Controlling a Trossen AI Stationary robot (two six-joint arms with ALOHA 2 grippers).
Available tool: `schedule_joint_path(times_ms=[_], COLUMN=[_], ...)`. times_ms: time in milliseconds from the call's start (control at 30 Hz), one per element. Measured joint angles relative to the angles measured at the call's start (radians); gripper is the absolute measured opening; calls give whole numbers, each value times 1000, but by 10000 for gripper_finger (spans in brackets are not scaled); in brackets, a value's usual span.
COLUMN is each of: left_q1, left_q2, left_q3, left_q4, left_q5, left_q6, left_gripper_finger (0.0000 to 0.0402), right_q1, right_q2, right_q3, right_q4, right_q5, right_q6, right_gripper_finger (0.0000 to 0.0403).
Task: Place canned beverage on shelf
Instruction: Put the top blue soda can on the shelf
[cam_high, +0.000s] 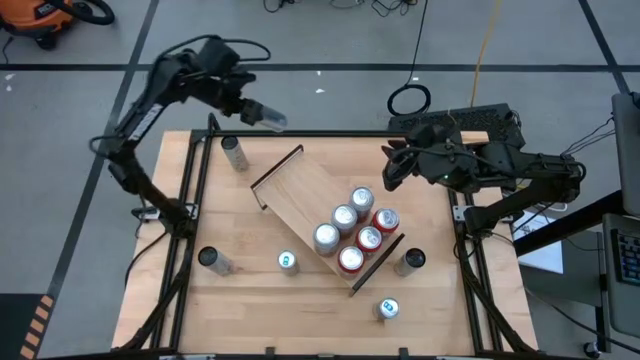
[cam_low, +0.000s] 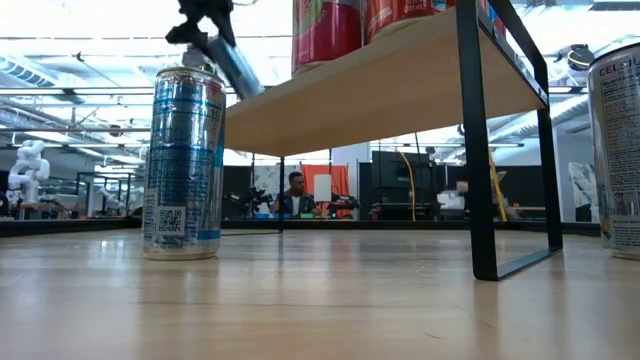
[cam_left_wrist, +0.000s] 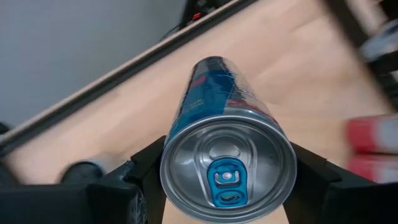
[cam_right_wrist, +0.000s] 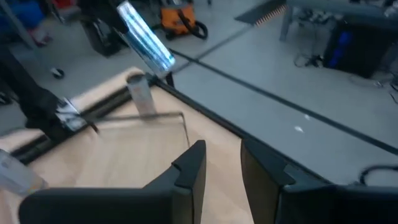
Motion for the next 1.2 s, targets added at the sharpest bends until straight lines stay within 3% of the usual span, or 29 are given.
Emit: schedule_joint_path(times_ms=[233, 533, 700, 967, 1033, 1200], left_q1=[-63, -205, -299, -427, -449, -499], left_q2=[-94, -143, -143, -128, -124, -117], left_q3=[0, 0, 0, 0, 0, 0], left_q4=[103, 210, 289, 383, 388, 384], left_q5=[101, 102, 102, 83, 69, 30], left_q6=[-136, -302, -428, -615, -647, -709], left_gripper_finger=[228, 228, 228, 228, 228, 228], right_q1=[-17, -79, -89, -89, -89, -90], right_q2=[21, 52, 75, 100, 101, 118], right_q3=[0, 0, 0, 6, 6, 6], right_q4=[260, 531, 539, 550, 546, 540], right_q5=[-6, -249, -291, -298, -356, -424], right_q6=[-177, -517, -643, -757, -756, -773], right_gripper_finger=[78, 90, 152, 302, 332, 360])
